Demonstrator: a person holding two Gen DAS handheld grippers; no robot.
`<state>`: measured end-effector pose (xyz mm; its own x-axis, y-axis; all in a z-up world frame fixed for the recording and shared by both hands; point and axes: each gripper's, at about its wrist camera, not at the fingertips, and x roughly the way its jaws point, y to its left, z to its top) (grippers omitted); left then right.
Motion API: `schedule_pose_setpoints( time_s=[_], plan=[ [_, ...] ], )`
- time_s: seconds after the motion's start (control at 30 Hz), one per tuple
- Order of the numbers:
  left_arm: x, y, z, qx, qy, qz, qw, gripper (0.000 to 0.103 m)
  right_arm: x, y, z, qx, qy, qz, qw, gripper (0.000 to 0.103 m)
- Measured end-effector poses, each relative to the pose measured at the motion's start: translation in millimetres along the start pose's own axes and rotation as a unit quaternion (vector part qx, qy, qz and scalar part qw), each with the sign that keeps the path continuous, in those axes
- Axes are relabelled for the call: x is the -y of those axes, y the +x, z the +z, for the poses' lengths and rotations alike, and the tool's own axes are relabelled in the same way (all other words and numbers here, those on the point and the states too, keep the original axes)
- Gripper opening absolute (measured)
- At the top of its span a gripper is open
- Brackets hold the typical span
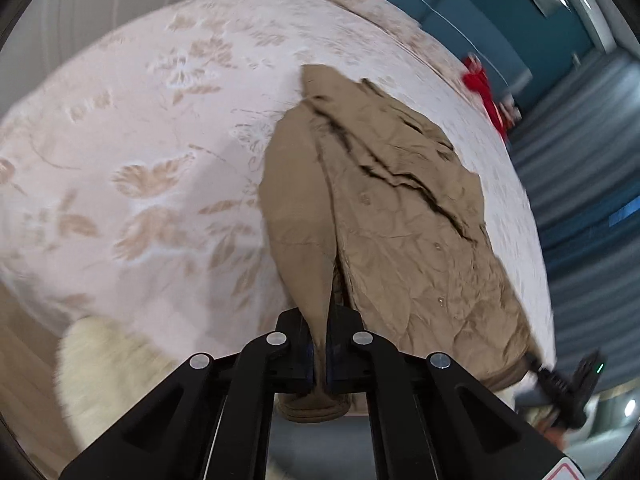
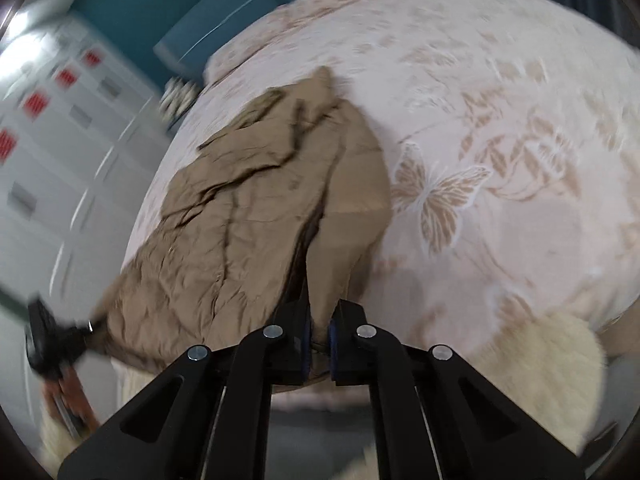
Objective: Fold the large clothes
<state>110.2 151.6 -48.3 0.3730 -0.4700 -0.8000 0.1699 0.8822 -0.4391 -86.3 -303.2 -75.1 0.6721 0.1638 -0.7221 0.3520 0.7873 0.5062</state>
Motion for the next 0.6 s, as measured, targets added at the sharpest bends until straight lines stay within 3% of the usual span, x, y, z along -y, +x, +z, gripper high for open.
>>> schedule_pose_setpoints(
  time_s=[0.17, 0.23, 0.33, 0.47, 0.6],
  plan=[
    [20.6, -80.4, -22.9, -0.02, 0.068, 0.008, 0.9974, 0.001, -40.6, -87.5, -28.2, 0.006, -0.092, 0.045, 0.995, 0.005],
    [30.8, -107.5, -18.2, 0.005, 0.074, 0.001, 0.9972, 0.001, -57.7, -114.9, -23.3, 0.036, -0.107, 0.056, 0.992, 0.005],
    [49.5, -137.0, 2.7, 0.077, 0.075, -0.027, 0.9939, 0.001, -70.7, -133.4, 3.0, 0.102, -0.107, 0.071, 0.986, 0.005],
    [57.2, -116.0, 43.8, 0.127, 0.067, -0.018, 0.9894, 0.001, -65.5, -108.0, 56.2, 0.163, -0.079, 0.068, 0.981, 0.005],
    [48.1, -66.1, 84.8, 0.134, 0.038, 0.02, 0.9901, 0.001, -50.7, -55.6, 101.5, 0.17, -0.035, 0.054, 0.983, 0.005]
  ],
)
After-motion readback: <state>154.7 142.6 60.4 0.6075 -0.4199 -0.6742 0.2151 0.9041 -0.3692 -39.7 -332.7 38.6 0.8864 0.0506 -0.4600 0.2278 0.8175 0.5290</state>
